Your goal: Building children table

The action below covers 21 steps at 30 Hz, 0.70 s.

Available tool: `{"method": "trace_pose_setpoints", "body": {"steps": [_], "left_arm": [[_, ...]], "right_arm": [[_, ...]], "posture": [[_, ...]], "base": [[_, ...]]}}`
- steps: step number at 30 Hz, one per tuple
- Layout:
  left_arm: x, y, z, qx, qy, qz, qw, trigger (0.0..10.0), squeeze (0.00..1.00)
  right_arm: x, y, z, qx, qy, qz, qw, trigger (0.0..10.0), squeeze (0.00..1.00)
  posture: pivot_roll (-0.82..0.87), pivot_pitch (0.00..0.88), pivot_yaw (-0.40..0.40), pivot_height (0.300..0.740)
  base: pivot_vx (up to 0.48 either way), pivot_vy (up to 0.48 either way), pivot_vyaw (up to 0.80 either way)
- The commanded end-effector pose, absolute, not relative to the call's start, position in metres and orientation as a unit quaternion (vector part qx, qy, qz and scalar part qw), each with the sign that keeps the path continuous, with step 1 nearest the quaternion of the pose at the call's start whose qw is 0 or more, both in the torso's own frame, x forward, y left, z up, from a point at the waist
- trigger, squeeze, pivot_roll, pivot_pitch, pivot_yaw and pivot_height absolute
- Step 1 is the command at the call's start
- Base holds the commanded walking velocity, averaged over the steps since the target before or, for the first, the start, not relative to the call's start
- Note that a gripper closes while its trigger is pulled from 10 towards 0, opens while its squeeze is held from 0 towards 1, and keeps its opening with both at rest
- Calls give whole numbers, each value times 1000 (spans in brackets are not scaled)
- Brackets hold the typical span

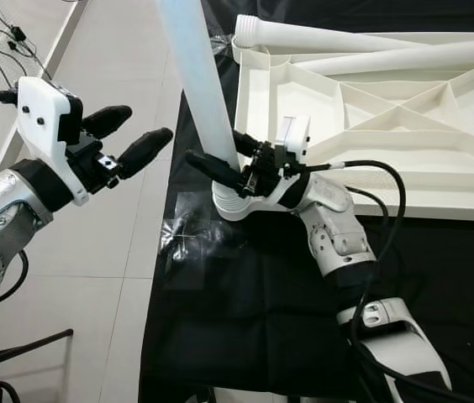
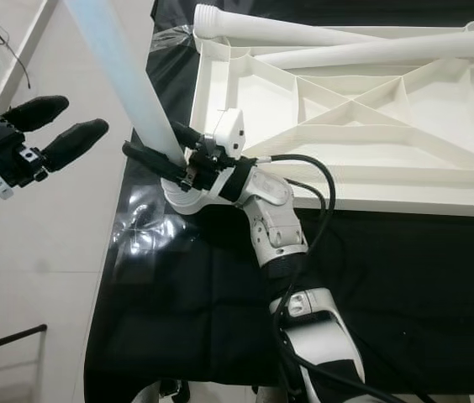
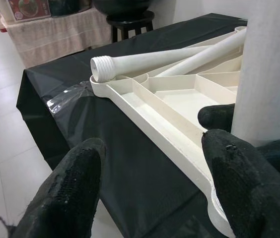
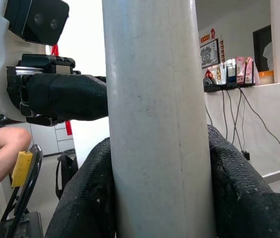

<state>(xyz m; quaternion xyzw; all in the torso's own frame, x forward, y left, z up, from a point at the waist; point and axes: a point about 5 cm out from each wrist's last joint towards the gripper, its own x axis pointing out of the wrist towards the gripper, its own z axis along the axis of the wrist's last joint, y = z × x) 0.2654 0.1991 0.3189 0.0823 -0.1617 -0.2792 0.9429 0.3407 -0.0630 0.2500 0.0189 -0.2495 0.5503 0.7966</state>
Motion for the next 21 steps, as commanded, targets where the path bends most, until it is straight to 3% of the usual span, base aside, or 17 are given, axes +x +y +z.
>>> {"method": "trace_pose_setpoints", "body": {"steps": [1,14,21], "left_arm": [[265,202,320,94,-158,-274,944,10000,0],[264,199,325,92,-169,-291,937,10000,0],[256,178,350,59,-223,-380,896,10000,0]], "right_arm": [[342,-71,220,110,-205,518,823,0,0],[322,-62,214,139,-195,532,812,0,0],[311,-50,208,119,-183,554,803,0,0]], "posture": [[33,372,81,740],[32,365,85,740],[32,352,92,740]], "base": [[0,0,0],[0,0,0],[0,0,0]]}}
